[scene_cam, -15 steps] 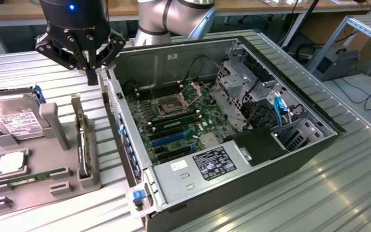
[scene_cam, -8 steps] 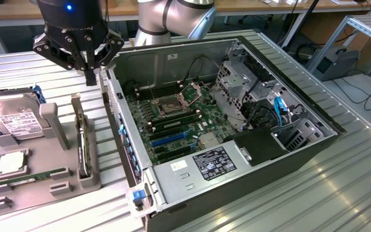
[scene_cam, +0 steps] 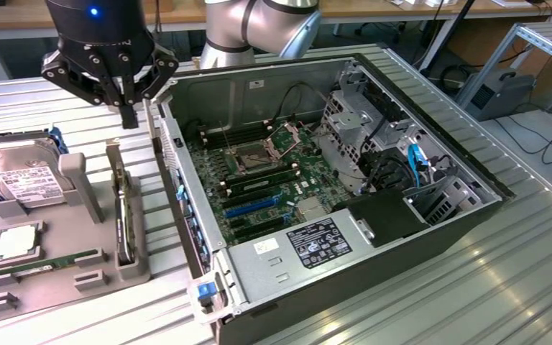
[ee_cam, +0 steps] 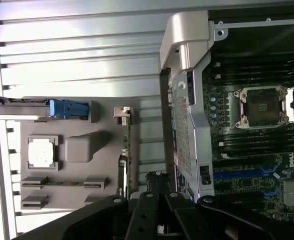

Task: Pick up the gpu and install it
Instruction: 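Reach for the gpu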

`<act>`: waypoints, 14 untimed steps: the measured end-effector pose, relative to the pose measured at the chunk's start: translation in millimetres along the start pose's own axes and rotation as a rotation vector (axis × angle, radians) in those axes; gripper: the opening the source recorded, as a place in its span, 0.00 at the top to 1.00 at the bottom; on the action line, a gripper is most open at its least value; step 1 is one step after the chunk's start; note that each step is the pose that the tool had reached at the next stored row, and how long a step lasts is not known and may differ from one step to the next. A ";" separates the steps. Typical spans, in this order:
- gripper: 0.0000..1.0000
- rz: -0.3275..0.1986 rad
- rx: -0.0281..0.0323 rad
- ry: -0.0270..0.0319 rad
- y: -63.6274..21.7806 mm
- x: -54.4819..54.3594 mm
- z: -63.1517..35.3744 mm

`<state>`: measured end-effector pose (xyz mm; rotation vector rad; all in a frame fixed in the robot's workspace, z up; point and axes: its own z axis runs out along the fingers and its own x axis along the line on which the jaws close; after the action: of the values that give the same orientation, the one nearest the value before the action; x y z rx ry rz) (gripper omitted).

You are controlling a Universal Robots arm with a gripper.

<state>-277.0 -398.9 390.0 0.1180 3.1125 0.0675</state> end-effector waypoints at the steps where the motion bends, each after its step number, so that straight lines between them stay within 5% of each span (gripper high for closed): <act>1: 0.89 0.000 -0.0001 0.0000 -0.1 0.8 0.0; 14: 0.89 0.000 0.0000 0.0000 -0.8 11.0 0.2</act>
<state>-288.0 -398.9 389.5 0.1180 3.1125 0.0676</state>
